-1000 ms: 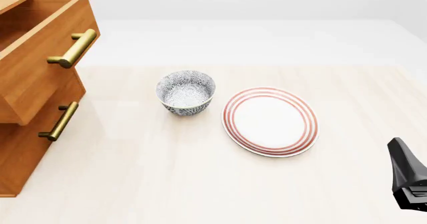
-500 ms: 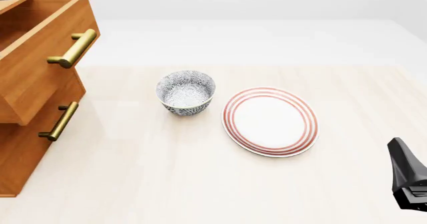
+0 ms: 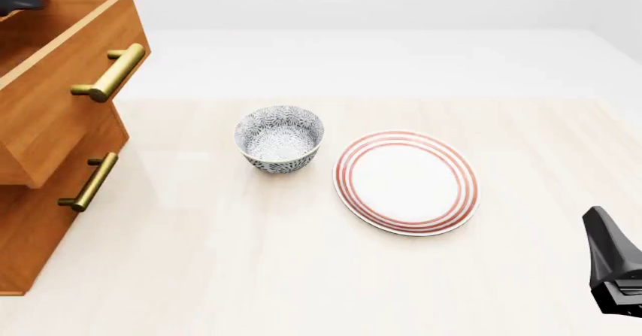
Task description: Open the top drawer of the cabinet.
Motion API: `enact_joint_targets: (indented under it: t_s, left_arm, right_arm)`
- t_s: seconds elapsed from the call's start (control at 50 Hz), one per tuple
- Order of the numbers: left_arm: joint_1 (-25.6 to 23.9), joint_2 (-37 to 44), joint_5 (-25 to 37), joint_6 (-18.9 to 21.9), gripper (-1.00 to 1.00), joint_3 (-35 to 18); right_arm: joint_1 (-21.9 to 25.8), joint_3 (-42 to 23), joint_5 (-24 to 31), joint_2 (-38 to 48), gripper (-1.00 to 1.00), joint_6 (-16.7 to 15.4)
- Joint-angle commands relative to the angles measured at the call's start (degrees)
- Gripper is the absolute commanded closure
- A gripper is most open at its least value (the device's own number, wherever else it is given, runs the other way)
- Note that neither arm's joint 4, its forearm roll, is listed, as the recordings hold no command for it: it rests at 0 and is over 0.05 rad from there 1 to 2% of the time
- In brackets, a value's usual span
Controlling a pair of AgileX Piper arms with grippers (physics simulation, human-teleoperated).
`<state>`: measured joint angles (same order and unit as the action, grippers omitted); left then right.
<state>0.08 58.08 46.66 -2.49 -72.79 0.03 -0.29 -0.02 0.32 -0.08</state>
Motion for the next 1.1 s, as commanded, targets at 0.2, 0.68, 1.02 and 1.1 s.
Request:
enact_joint_targets:
  t_s: [0.2, 0.68, 1.02, 1.1]
  left_arm:
    - [0.58, 1.82, -2.08, -0.67, -1.0, 2.34]
    - [-0.32, 4.52, -6.89, -1.97, -1.0, 6.18]
    - [-0.87, 5.41, -8.37, -2.1, -1.0, 7.65]
    - [-0.81, 5.52, -8.5, -2.06, -1.0, 7.95]
  right_arm:
    - [-0.01, 0.04, 0.02, -0.06, -1.0, 0.0]
    - [0.0, 0.04, 0.02, -0.05, -1.0, 0.01]
    - [0.0, 0.04, 0.02, -0.05, -1.0, 0.0]
    - [-0.02, 0.03, 0.02, -0.06, -1.0, 0.0]
